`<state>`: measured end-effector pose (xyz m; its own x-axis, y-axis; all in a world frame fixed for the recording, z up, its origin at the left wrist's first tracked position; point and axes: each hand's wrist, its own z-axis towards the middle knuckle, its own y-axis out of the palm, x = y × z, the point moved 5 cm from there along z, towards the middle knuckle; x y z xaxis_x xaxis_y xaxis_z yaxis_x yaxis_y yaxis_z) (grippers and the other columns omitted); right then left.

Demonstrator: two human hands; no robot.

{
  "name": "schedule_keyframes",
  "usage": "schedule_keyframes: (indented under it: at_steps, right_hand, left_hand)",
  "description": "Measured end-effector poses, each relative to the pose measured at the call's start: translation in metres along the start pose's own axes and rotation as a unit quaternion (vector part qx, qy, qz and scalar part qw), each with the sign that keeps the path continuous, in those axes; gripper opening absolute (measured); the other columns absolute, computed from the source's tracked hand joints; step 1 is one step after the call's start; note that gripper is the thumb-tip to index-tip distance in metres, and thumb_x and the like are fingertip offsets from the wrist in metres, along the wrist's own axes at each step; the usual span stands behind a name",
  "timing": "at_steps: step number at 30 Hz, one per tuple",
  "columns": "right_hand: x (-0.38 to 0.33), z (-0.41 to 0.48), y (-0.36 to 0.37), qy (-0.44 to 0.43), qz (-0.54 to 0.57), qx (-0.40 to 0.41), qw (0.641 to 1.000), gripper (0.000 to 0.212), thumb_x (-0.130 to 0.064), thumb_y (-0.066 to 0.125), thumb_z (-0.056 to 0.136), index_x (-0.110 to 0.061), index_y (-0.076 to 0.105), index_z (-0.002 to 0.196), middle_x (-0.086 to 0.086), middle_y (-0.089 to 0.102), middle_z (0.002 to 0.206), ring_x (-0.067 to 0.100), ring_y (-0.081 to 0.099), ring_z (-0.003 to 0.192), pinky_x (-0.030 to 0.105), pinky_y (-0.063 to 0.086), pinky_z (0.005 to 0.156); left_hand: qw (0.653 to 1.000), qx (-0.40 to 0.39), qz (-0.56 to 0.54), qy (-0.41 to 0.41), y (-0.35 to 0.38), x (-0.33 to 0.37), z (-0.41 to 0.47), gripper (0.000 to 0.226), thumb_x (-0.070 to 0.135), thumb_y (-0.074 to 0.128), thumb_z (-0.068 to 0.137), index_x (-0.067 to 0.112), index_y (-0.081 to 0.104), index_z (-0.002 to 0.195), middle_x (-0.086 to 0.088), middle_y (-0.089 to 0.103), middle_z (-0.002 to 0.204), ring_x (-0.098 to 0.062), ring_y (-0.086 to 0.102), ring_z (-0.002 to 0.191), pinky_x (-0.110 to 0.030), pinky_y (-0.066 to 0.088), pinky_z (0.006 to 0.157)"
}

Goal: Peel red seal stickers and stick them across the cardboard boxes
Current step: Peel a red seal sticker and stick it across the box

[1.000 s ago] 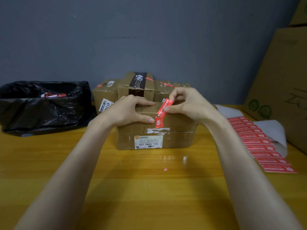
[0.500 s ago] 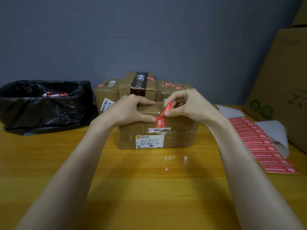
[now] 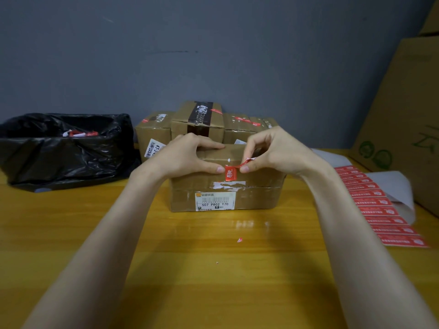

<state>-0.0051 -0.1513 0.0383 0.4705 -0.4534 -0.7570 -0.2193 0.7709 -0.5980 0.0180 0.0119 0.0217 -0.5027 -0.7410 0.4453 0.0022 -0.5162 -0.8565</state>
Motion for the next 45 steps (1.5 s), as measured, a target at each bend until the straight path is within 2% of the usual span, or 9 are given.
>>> schedule_keyframes:
  at_steps: [7,12,15,19,22,30,35,37,45]
  right_hand:
    - [-0.002,-0.006,-0.009,-0.004,0.055,0.013,0.998,0.022,0.005,0.077,0.063,-0.011,0.063,0.061,-0.006,0.063,0.060,0.005,0.058,0.062,0.014,0.047,0.063]
    - [0.009,-0.003,-0.020,0.004,0.157,0.111,0.981,0.018,-0.001,0.072,0.073,-0.016,0.064,0.068,-0.002,0.067,0.070,0.013,0.061,0.073,0.025,0.047,0.072]
    - [0.016,0.000,-0.021,0.028,0.175,0.139,0.974,0.019,0.000,0.065,0.082,-0.016,0.064,0.071,0.000,0.067,0.073,0.010,0.060,0.070,0.023,0.049,0.072]
    - [0.018,0.003,-0.020,0.052,0.193,0.163,0.966,0.020,0.003,0.059,0.087,-0.013,0.059,0.074,0.006,0.063,0.081,0.013,0.061,0.077,0.019,0.052,0.073]
    - [0.018,0.003,-0.021,0.060,0.190,0.170,0.965,0.021,0.002,0.057,0.088,-0.013,0.058,0.074,0.007,0.063,0.083,0.015,0.061,0.082,0.019,0.052,0.075]
    - [0.019,0.005,-0.016,0.071,0.124,0.175,0.974,0.015,-0.003,0.063,0.086,-0.014,0.061,0.075,0.019,0.065,0.094,0.029,0.063,0.094,0.040,0.050,0.095]
    - [0.019,0.003,-0.017,0.066,0.167,0.177,0.968,0.016,0.000,0.060,0.087,-0.011,0.058,0.076,0.019,0.061,0.093,0.024,0.061,0.091,0.031,0.052,0.088]
    - [0.020,0.003,-0.017,0.065,0.167,0.176,0.968,0.015,0.001,0.060,0.087,-0.010,0.057,0.076,0.019,0.060,0.094,0.023,0.060,0.091,0.029,0.052,0.087]
    - [0.020,0.002,-0.017,0.065,0.173,0.173,0.967,0.017,0.001,0.060,0.086,-0.011,0.057,0.075,0.019,0.060,0.094,0.023,0.060,0.091,0.026,0.052,0.085]
  left_hand:
    - [1.000,-0.004,-0.005,-0.003,0.000,-0.001,0.000,0.061,0.047,0.072,0.072,0.037,0.053,0.129,0.014,0.052,0.133,-0.010,0.047,0.120,-0.025,0.040,0.093]
    - [0.997,0.005,0.072,0.017,0.001,0.004,-0.001,0.067,0.049,0.071,0.072,0.035,0.047,0.134,0.009,0.042,0.143,-0.016,0.038,0.131,-0.038,0.035,0.106]
    - [0.988,0.044,0.123,0.082,0.000,0.016,-0.001,0.063,0.043,0.075,0.072,0.033,0.053,0.130,0.004,0.039,0.145,-0.017,0.034,0.134,-0.040,0.026,0.110]
    - [0.973,0.100,0.060,0.197,0.001,0.031,-0.004,0.028,0.035,0.074,0.070,0.029,0.070,0.097,0.009,0.055,0.115,-0.015,0.051,0.107,-0.048,0.042,0.093]
    - [0.971,0.103,0.036,0.213,0.006,0.033,-0.005,0.010,0.032,0.068,0.071,0.031,0.072,0.079,0.014,0.055,0.102,-0.011,0.054,0.095,-0.047,0.047,0.081]
    - [0.965,0.148,0.047,0.209,0.014,0.033,-0.011,0.008,0.018,0.077,0.074,0.024,0.075,0.079,0.012,0.059,0.093,-0.006,0.056,0.085,-0.036,0.050,0.070]
    - [0.940,0.204,0.130,0.239,0.019,0.040,-0.023,0.003,0.021,0.073,0.077,0.018,0.073,0.078,0.006,0.062,0.094,-0.013,0.058,0.082,-0.032,0.049,0.058]
    - [0.922,0.234,0.167,0.257,0.024,0.039,-0.029,0.014,0.026,0.063,0.082,0.015,0.072,0.081,0.001,0.063,0.096,-0.017,0.058,0.081,-0.034,0.051,0.055]
    - [0.905,0.299,0.176,0.247,0.033,0.042,-0.032,0.014,0.018,0.061,0.084,0.008,0.068,0.077,-0.003,0.063,0.090,-0.020,0.057,0.072,-0.036,0.048,0.054]
